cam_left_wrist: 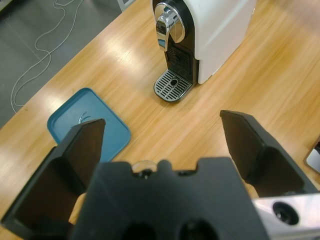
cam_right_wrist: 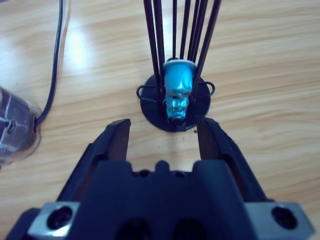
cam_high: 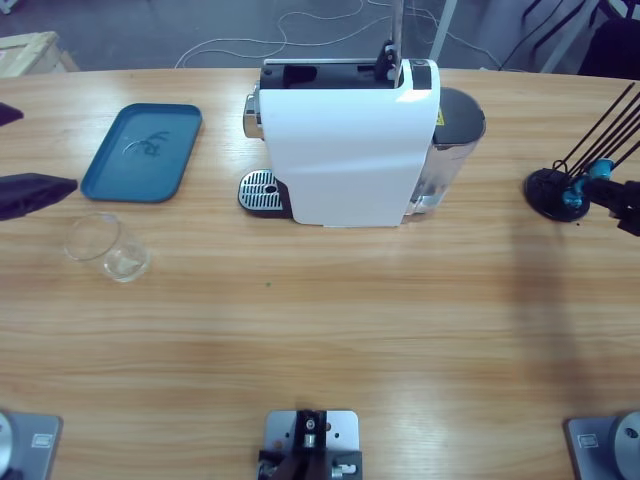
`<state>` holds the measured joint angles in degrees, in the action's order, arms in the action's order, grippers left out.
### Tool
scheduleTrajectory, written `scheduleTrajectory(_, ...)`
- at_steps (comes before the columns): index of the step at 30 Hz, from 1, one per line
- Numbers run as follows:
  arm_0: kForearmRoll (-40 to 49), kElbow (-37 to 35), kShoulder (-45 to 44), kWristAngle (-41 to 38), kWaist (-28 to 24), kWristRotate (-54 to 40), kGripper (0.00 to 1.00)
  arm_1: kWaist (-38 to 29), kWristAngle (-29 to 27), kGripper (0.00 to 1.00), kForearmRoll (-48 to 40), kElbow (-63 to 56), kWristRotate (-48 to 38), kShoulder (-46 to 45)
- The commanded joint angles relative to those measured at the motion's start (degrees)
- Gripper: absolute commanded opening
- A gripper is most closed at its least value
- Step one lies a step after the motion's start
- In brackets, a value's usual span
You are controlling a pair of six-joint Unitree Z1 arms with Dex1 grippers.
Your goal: Pour coffee
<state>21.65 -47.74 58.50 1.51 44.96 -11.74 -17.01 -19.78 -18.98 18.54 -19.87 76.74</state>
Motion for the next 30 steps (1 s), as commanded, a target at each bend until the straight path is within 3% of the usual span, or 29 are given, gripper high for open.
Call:
scheduleTrajectory(1,0.6,1.1,2.1,0.8,0.5,1.6,0.991,5.3,4.2,0.547,-6.5,1.0,2.4,9.0)
scheduleTrajectory(2,0.6,1.2,2.1,0.8,0.5,1.6,0.991,5.5,4.6,0.539,-7.4,1.0,2.6,9.9)
scheduleTrajectory(4,0.6,1.2,2.5,0.9,0.5,1.6,0.991,5.9,4.9,0.421,-8.9,1.1,2.7,10.9)
scheduleTrajectory(7,0.5,1.2,3.3,0.9,0.5,1.6,0.991,7.0,5.3,0.397,-9.7,1.6,3.2,11.5)
scheduleTrajectory(9,0.3,1.1,3.8,0.8,0.5,1.7,0.991,7.7,5.3,0.302,-10.1,1.6,3.7,11.6)
scheduleTrajectory(16,0.1,0.9,4.4,0.8,0.5,1.8,0.991,8.9,5.6,0.291,-10.5,1.9,4.8,12.0)
scheduleTrajectory(18,0.1,0.9,4.4,0.8,0.5,1.8,0.991,9.1,5.6,0.181,-10.4,1.8,5.4,11.9)
scheduleTrajectory(22,0.1,0.8,4.4,0.8,0.5,1.8,0.991,9.3,5.6,0.170,-10.2,1.8,5.9,12.3)
scheduleTrajectory(30,0.1,0.9,4.6,0.8,0.5,1.8,0.991,9.4,5.6,0.050,-10.3,1.8,6.1,12.7)
